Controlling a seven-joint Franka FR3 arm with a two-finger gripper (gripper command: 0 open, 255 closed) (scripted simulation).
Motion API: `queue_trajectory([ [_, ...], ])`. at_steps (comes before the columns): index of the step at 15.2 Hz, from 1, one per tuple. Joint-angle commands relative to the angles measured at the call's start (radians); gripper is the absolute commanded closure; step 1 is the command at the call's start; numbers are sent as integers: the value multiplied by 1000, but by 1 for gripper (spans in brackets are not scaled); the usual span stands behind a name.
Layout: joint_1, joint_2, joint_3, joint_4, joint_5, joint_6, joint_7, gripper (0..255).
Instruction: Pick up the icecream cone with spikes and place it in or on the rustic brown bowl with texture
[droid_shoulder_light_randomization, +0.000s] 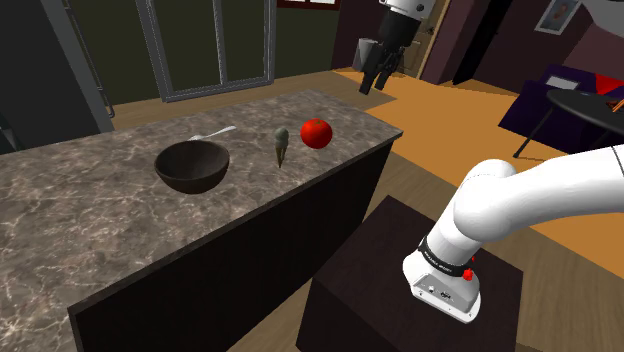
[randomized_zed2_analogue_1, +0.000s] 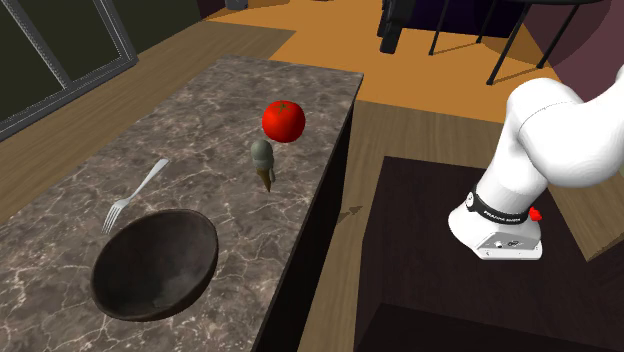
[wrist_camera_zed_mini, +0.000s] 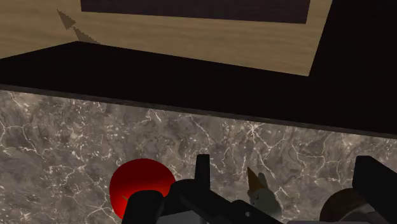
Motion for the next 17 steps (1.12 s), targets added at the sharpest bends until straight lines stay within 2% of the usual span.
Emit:
queue_trajectory([
  [1,0,0,0,0,0,0,0,0],
  [9,0,12,85,-262,77,428,108,0],
  [13,5,87,135,-344,117,663,159,0],
  [17,8,211,189,-386,152,908,211,0],
])
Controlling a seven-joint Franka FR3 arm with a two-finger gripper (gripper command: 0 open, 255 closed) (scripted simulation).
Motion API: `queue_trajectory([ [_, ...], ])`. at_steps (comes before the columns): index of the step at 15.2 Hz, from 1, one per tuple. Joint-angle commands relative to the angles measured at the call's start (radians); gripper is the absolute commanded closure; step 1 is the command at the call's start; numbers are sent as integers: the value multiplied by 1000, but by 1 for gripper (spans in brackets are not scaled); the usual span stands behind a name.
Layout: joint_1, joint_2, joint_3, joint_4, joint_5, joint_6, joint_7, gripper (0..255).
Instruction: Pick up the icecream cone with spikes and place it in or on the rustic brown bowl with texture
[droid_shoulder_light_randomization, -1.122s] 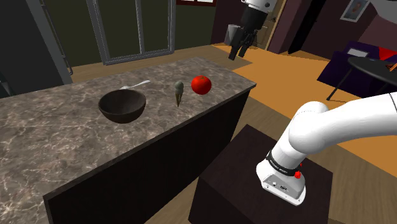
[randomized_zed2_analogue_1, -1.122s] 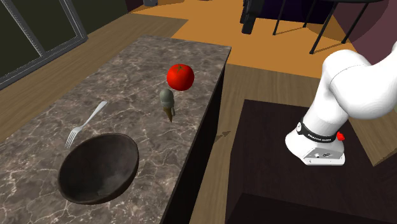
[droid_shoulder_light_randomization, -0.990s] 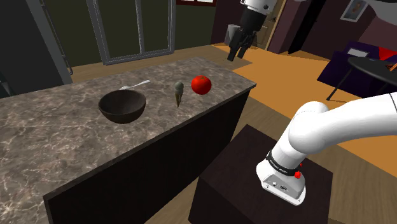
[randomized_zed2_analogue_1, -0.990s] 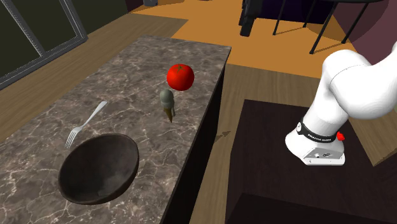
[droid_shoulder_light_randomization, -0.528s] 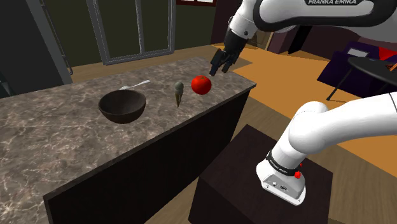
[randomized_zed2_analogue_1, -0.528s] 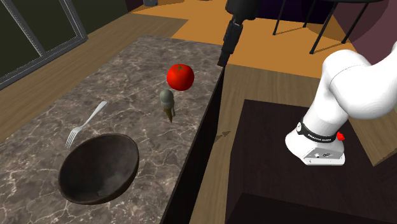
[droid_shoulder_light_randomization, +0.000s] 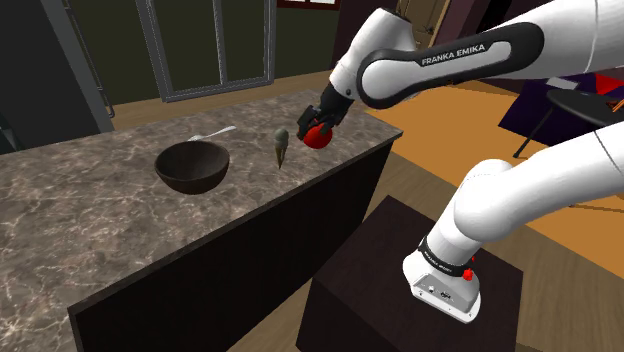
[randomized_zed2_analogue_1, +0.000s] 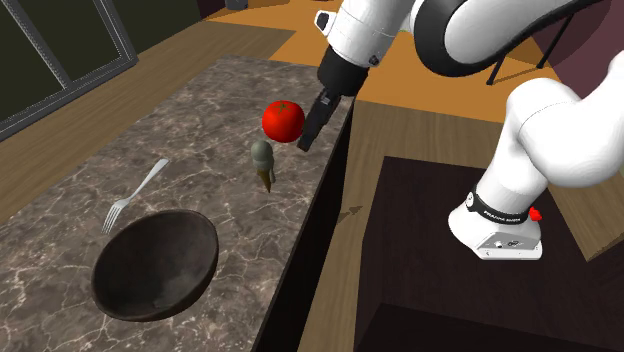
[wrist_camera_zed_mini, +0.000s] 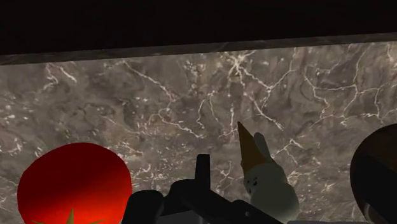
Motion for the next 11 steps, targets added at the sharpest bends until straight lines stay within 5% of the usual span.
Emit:
queue_trajectory([
  [1,-3,69,21,-11,13,126,22,0],
  [6,-30,274,96,6,14,406,104,0],
  [11,-41,366,110,25,1,481,111,0],
])
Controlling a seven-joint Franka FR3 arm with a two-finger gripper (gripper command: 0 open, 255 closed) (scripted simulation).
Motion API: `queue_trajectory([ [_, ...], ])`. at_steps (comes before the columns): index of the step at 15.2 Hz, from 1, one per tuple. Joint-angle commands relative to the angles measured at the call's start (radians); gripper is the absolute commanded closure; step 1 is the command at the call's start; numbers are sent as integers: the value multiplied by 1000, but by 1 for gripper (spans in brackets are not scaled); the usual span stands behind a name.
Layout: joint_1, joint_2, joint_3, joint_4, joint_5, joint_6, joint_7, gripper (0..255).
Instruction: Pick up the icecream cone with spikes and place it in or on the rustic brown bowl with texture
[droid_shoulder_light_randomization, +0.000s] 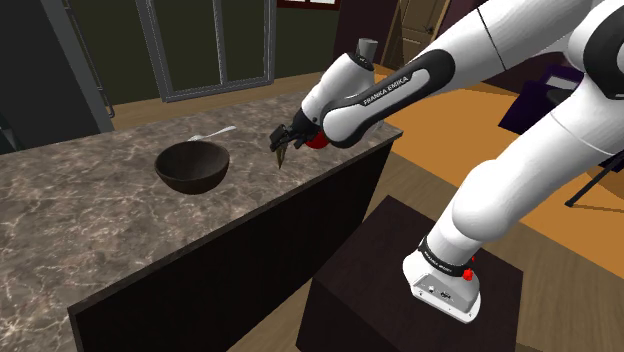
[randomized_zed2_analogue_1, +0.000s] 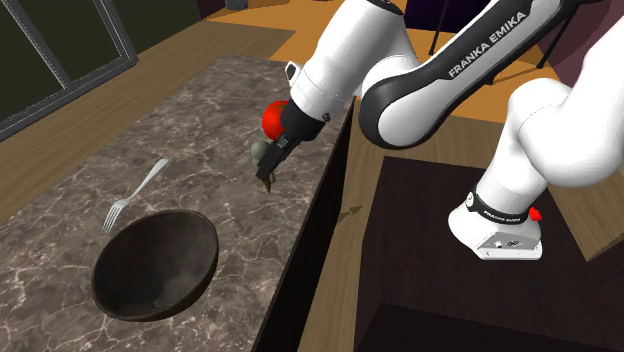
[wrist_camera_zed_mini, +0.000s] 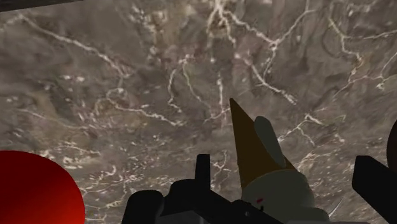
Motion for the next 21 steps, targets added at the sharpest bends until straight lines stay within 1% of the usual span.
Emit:
queue_trajectory([
  [1,-5,38,6,8,-7,32,4,0],
  [3,-11,67,12,15,-15,54,9,0],
  [10,-11,67,12,15,-15,54,9,0],
  [11,-11,67,12,15,-15,54,9,255],
  [20,-11,67,12,15,-15,54,9,255],
  [21,-12,55,11,19,-15,37,10,255],
])
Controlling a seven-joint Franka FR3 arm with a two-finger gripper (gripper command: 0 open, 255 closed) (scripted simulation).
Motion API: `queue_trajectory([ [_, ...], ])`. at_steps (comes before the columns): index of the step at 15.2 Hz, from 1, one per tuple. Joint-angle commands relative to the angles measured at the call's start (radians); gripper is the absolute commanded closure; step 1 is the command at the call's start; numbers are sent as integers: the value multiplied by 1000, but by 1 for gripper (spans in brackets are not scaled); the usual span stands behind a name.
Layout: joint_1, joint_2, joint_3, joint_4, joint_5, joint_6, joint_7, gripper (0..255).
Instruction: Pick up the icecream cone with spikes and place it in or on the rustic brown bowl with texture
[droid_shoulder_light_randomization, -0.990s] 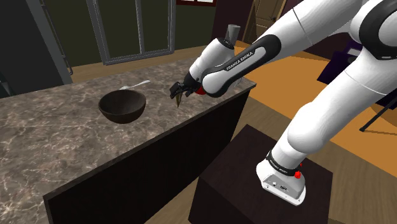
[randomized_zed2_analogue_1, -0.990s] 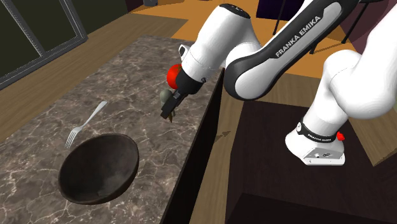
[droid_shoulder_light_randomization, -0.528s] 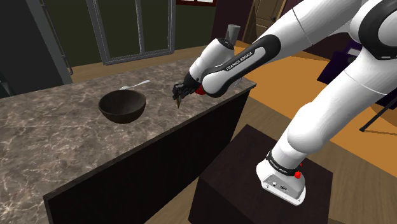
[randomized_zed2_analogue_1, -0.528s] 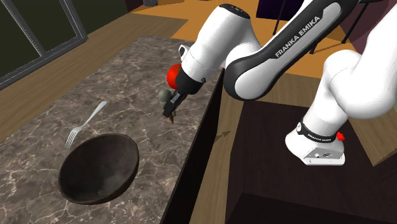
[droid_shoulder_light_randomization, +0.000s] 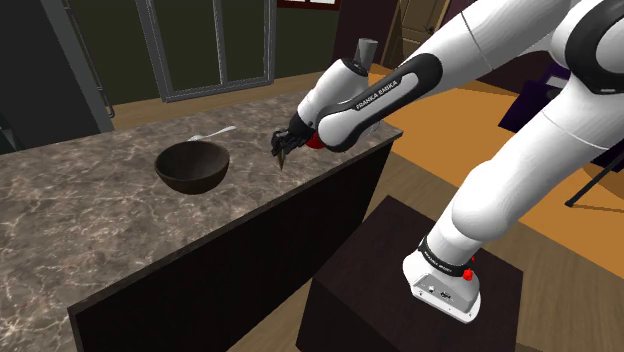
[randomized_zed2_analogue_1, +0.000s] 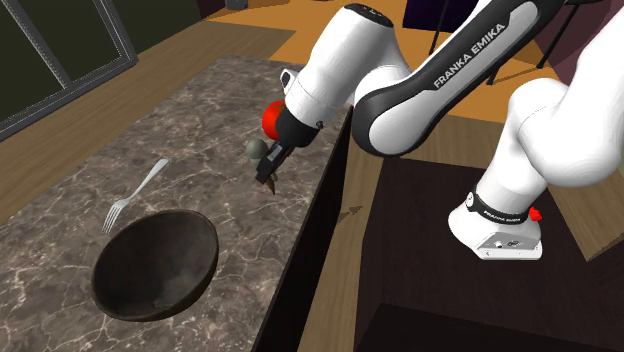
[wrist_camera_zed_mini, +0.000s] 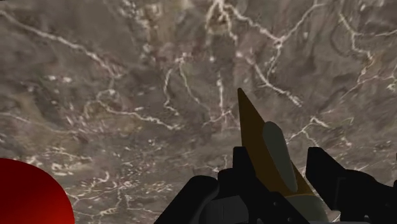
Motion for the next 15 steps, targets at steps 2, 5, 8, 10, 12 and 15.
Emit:
queue_trajectory([
  [2,-1,-31,-2,10,-1,-40,2,255],
  [5,-2,-65,-5,25,-3,-89,5,255],
  [8,-4,-97,-8,42,-6,-138,9,255],
  [10,-6,-116,-10,54,-8,-169,11,255],
  [12,-7,-134,-12,68,-10,-201,13,255],
  [15,-9,-159,-15,90,-14,-248,17,255],
])
